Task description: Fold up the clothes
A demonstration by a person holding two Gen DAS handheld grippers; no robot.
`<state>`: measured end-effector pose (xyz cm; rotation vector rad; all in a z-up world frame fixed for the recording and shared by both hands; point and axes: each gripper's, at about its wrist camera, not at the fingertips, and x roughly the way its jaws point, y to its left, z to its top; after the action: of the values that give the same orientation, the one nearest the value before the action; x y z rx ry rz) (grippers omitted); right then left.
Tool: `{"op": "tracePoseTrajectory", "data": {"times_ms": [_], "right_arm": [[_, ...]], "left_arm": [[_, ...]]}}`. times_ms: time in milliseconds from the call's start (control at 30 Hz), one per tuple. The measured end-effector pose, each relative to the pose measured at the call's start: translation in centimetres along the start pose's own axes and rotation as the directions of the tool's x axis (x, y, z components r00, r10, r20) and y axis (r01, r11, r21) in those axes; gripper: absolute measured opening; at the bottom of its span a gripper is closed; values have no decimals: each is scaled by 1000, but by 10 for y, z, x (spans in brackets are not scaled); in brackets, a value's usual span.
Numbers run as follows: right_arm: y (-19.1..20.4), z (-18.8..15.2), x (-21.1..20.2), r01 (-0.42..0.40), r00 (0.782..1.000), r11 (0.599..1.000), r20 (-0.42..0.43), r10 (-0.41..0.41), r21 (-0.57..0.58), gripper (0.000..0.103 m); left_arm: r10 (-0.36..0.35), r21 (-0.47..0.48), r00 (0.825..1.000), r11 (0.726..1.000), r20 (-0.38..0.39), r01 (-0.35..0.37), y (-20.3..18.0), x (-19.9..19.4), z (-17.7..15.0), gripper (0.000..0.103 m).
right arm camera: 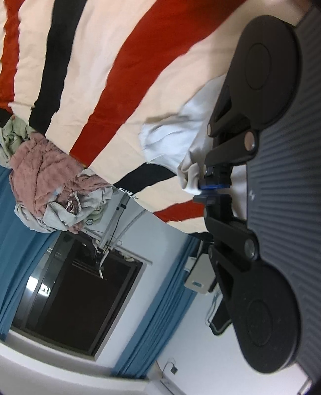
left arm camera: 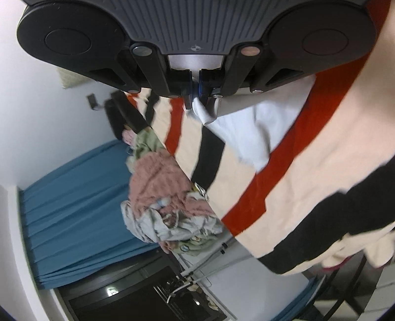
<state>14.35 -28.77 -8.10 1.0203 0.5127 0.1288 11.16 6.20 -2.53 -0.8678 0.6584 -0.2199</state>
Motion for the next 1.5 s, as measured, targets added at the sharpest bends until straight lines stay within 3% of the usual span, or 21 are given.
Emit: {"op": "tracePoseTrajectory", "data": {"times_ms": [267, 433, 600, 633, 667, 700, 733, 767, 900, 933, 1000, 1067, 1133, 1233, 1333, 1400, 1500], "right_arm": [[-13, 46, 122, 92, 995, 995, -30, -93, -45, 8], [-51, 55, 176, 89, 989, 996, -118, -91, -24, 9], [-47, 54, 177, 39, 984, 998, -172, -48, -51, 10], [-47, 54, 177, 29, 982, 998, -183, -39, -56, 15], [-46, 54, 177, 19, 981, 998, -194, -31, -61, 33], [-45, 54, 177, 9, 979, 998, -205, -22, -66, 45], [-44, 54, 176, -3, 977, 997, -215, -13, -72, 64], [-38, 51, 167, -25, 976, 996, -217, 5, -88, 71], [-15, 33, 134, -75, 977, 972, -210, 27, -221, 70], [-9, 27, 130, -68, 981, 951, -194, 9, -301, 69], [-3, 18, 130, -24, 985, 906, -167, -52, -422, 56], [-9, 15, 144, 49, 979, 880, -150, -136, -473, 30], [-15, 14, 162, 102, 972, 850, -132, -197, -516, 21], [-17, 11, 178, 127, 969, 811, -105, -226, -572, 18], [-19, 8, 195, 151, 965, 767, -77, -253, -624, 16], [-20, 6, 205, 166, 962, 737, -59, -268, -655, 16], [-20, 4, 200, 167, 961, 734, -58, -270, -658, 16]], "left_arm": [[167, 82, 985, 982, 32, -169, -1, 108, 46, 4], [191, 70, 982, 979, -7, -190, 30, 161, 56, 4], [168, 163, 986, 973, -5, -165, 36, 170, 53, 7], [154, 178, 988, 972, -4, -151, 36, 168, 53, 9], [140, 192, 990, 972, -4, -137, 36, 166, 52, 16], [123, 203, 992, 972, -3, -120, 36, 162, 52, 32], [112, 222, 994, 969, 0, -109, 33, 157, 52, 40], [108, 245, 994, 964, 7, -106, 30, 152, 51, 52], [72, 393, 997, 916, 41, -83, 8, 126, 36, 85], [39, 421, 998, 906, 41, -53, 6, 121, 30, 86], [68, 464, 997, 883, 35, -76, 2, 121, 21, 86], [114, 521, 993, 845, 40, -118, 0, 129, 9, 86], [155, 561, 987, 813, 50, -156, 1, 140, 0, 86], [229, 602, 971, 767, 68, -223, 5, 160, -9, 83], [288, 614, 954, 739, 85, -277, 13, 177, -10, 83], [311, 615, 947, 732, 82, -294, 15, 184, -11, 82], [318, 632, 944, 715, 88, -299, 16, 182, -14, 82]]}}
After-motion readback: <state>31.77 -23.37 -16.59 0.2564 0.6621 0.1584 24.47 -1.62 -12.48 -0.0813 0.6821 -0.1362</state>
